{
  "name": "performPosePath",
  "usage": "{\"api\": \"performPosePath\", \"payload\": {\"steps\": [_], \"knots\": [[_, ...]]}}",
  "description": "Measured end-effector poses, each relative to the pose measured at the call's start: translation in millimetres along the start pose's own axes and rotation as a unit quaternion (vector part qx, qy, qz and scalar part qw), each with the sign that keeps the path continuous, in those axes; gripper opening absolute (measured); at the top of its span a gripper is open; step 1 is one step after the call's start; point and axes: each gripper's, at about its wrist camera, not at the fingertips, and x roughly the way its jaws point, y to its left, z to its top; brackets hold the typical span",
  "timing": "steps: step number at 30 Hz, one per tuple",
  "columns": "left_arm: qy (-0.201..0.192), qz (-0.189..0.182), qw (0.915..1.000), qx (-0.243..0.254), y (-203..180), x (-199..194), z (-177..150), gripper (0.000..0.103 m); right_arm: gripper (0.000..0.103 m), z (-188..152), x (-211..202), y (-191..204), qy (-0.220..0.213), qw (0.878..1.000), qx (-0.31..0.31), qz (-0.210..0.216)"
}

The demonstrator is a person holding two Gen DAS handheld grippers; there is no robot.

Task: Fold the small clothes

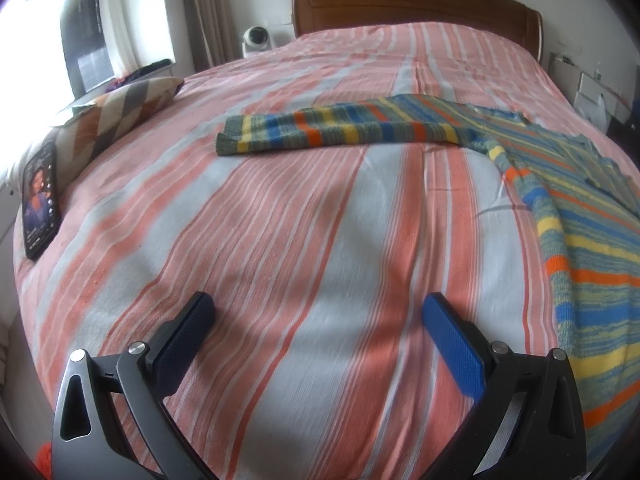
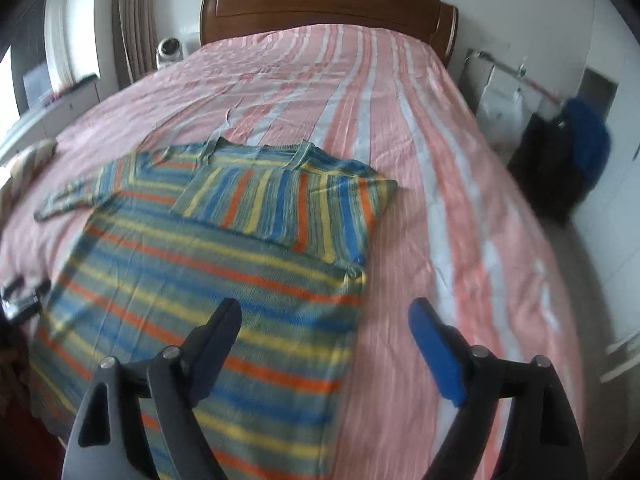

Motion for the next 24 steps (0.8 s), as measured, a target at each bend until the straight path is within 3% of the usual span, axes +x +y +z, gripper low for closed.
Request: {"api": "performPosePath", "payload": {"steps": [8, 24], "knots": [[-0.001, 0.001, 1.0, 0.0, 0, 0, -1, 0.103, 0.09, -15, -50, 33, -0.037, 0.996, -0.044, -0.075], [-0.002, 0.002, 1.0, -0.001, -1, -1, -1, 0.103, 0.09, -20, -66, 57, -0.052, 0.989, -0.085, -0.113]]}}
